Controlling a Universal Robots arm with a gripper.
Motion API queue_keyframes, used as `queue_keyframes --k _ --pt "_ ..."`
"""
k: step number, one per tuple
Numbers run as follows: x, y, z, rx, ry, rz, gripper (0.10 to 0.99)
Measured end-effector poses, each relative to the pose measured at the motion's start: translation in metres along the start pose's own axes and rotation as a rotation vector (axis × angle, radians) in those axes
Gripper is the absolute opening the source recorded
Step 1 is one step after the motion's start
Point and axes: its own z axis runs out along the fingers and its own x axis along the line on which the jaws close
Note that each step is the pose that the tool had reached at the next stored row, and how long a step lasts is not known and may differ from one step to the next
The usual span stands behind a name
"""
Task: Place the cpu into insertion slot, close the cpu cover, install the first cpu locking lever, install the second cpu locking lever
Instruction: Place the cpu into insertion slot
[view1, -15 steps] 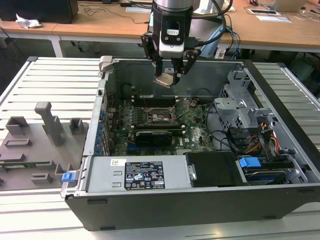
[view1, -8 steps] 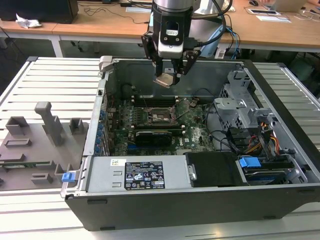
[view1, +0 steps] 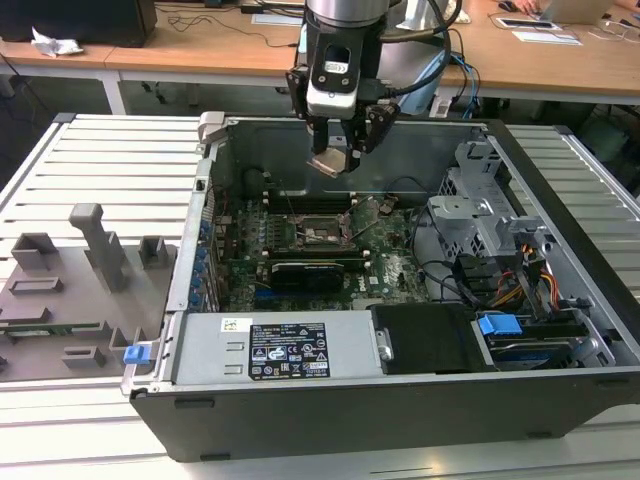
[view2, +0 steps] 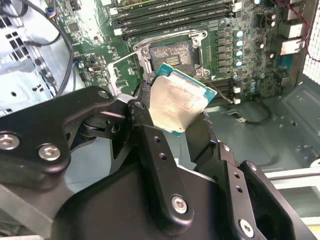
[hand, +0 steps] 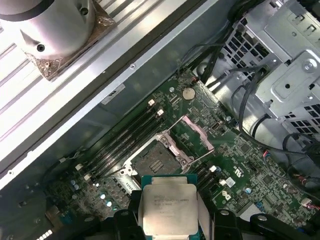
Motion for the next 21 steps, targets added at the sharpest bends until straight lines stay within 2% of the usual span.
queue_keyframes --k 3,5,7,10,15,21 --pt "-0.0001 -0.0001 0.0016 -0.002 -0.0068 0.067 0.525" --pt "-0.0001 -0.0004 0.0043 -0.005 -0.0191 0.190 0.525" --pt "-0.0002 -0.0005 0.0053 -0.006 -0.0247 0.245 0.525" --pt "-0.0002 -0.0007 0.0065 -0.008 -0.0320 0.318 0.525" --pt "-0.0002 -0.0008 0.0077 -0.010 -0.0398 0.396 0.525" --pt "-0.0003 -0.0009 0.0095 -0.013 -0.0532 0.530 0.525"
